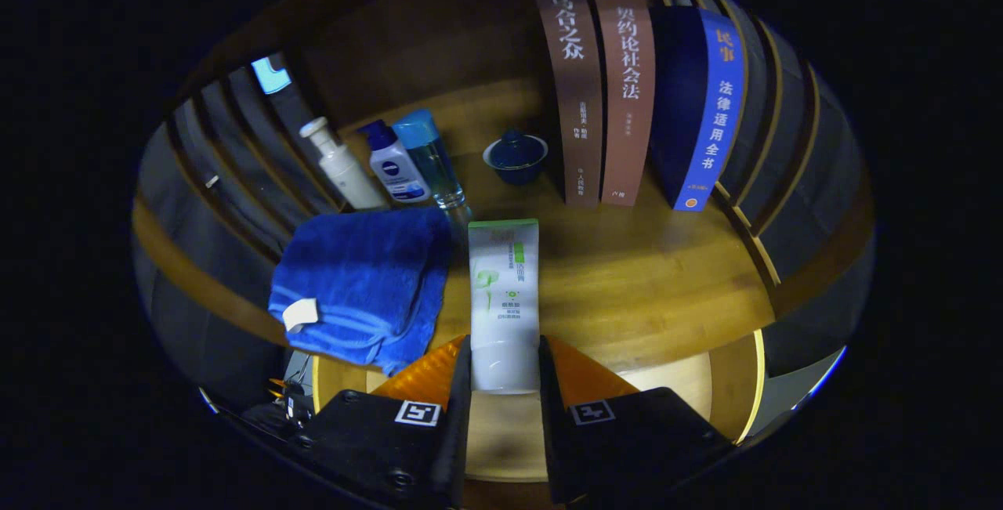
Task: Pull open the drawer, take out the items inside it, and place them on the countertop above the cabinet.
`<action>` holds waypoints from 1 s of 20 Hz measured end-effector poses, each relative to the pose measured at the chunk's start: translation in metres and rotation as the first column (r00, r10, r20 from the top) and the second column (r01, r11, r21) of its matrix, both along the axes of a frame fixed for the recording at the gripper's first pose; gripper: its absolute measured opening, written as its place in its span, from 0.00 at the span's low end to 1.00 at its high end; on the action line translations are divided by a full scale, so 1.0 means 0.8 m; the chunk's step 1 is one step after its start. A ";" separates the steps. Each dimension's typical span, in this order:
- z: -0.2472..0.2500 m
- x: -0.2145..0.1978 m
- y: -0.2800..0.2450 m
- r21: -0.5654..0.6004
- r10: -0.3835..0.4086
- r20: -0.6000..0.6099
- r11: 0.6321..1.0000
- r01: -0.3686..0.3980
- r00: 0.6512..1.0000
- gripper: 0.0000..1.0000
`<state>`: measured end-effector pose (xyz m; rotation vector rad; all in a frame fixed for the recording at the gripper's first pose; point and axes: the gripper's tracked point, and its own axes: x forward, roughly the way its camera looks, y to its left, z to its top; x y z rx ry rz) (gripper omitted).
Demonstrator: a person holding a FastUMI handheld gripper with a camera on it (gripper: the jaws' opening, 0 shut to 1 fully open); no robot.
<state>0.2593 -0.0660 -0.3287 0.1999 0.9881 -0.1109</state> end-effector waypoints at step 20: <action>-0.029 0.001 -0.006 0.007 -0.018 -0.055 1.000 0.019 0.998 1.00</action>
